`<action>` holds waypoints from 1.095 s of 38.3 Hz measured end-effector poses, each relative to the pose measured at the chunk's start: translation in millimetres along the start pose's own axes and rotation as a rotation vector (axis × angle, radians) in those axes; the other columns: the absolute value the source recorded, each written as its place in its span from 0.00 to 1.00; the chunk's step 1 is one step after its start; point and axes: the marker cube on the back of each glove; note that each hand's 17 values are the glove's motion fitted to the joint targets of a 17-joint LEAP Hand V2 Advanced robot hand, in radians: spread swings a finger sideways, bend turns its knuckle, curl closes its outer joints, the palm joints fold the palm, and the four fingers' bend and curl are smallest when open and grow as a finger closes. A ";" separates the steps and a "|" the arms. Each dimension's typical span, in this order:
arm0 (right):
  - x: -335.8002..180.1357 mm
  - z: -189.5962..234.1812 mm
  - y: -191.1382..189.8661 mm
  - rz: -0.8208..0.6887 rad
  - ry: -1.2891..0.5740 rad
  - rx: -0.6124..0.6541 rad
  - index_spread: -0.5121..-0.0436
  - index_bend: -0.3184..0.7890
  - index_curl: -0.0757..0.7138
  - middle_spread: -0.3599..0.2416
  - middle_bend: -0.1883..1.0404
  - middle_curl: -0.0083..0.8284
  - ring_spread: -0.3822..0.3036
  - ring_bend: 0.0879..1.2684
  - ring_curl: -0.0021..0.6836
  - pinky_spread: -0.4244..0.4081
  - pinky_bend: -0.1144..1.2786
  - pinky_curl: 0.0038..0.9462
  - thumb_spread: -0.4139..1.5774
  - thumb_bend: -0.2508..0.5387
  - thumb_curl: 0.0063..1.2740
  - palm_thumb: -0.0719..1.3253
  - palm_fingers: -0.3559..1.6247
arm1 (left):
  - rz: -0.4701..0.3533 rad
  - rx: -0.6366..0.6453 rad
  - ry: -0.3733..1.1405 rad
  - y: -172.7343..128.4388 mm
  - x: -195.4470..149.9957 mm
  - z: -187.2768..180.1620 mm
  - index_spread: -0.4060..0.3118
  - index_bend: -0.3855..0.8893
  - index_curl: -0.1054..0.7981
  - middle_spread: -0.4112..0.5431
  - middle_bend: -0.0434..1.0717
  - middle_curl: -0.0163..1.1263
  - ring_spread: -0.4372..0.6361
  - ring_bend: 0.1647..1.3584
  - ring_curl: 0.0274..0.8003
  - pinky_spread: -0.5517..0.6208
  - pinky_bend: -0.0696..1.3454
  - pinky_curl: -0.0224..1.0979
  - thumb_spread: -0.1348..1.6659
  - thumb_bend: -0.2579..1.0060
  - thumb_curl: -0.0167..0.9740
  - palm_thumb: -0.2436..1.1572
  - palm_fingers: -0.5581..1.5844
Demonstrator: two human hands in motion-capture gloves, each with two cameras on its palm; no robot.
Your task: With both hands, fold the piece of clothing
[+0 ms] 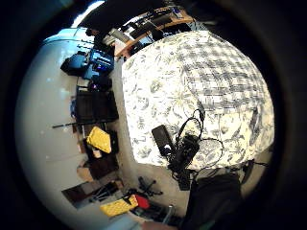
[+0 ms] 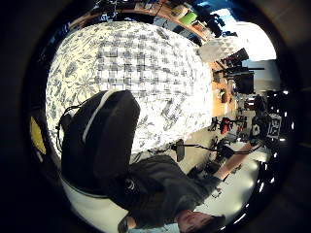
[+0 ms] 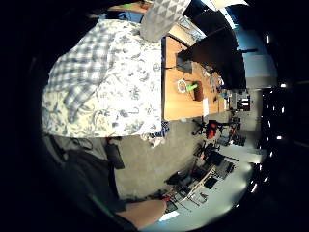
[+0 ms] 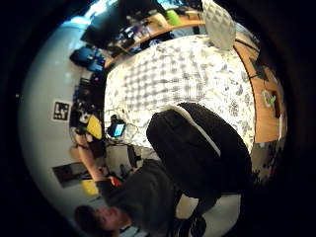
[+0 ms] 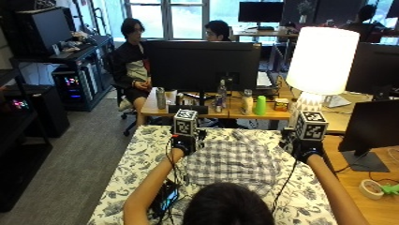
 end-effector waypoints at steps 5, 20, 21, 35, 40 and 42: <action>-2.6 -0.6 -1.2 0.000 0.013 -0.007 0.63 0.32 0.13 0.63 0.35 0.14 0.66 0.31 0.22 0.70 0.48 0.20 0.55 0.50 0.03 0.23 0.34 | -0.008 -0.026 -0.014 0.3 -2.1 4.2 0.55 0.45 0.24 0.56 0.17 0.08 0.58 0.25 0.15 0.69 0.29 0.13 0.46 0.27 0.06 0.28 0.41; -7.0 13.2 -18.0 -0.004 0.033 -0.037 0.47 0.37 0.19 0.64 0.38 0.29 0.70 0.37 0.35 0.77 0.53 0.30 0.77 0.45 0.07 0.25 0.30 | 0.061 -0.075 0.010 0.4 11.1 17.9 0.57 0.40 0.29 0.64 0.19 0.15 0.67 0.36 0.26 0.78 0.38 0.23 0.69 0.25 0.13 0.31 0.34; -7.7 14.8 -19.8 -0.007 0.031 -0.037 0.46 0.37 0.19 0.64 0.39 0.29 0.71 0.38 0.35 0.77 0.53 0.30 0.78 0.44 0.07 0.25 0.30 | 0.068 -0.087 0.022 -1.5 13.2 22.1 0.57 0.41 0.30 0.64 0.19 0.16 0.67 0.36 0.26 0.78 0.38 0.24 0.69 0.24 0.13 0.31 0.33; -8.2 49.2 -32.9 -0.018 0.020 -0.093 0.45 0.38 0.23 0.64 0.39 0.36 0.71 0.40 0.40 0.78 0.54 0.33 0.82 0.38 0.10 0.27 0.29 | 0.004 -0.454 -0.065 19.4 48.0 124.9 0.55 0.42 0.35 0.66 0.19 0.20 0.68 0.39 0.30 0.80 0.40 0.27 0.68 0.21 0.20 0.36 0.31; -1.2 64.8 -34.8 -0.028 0.003 -0.129 0.45 0.38 0.24 0.64 0.39 0.37 0.71 0.40 0.41 0.78 0.54 0.34 0.82 0.35 0.11 0.27 0.28 | -0.039 -0.620 -0.167 19.6 43.5 165.1 0.55 0.42 0.37 0.66 0.19 0.21 0.68 0.40 0.30 0.80 0.40 0.28 0.67 0.19 0.21 0.37 0.31; 2.9 71.5 -36.1 -0.024 0.008 -0.136 0.45 0.38 0.25 0.64 0.39 0.38 0.71 0.40 0.41 0.78 0.54 0.34 0.83 0.34 0.11 0.27 0.28 | -0.054 -0.630 -0.208 17.7 42.6 175.5 0.55 0.42 0.37 0.66 0.19 0.21 0.68 0.40 0.31 0.80 0.40 0.29 0.68 0.19 0.22 0.37 0.31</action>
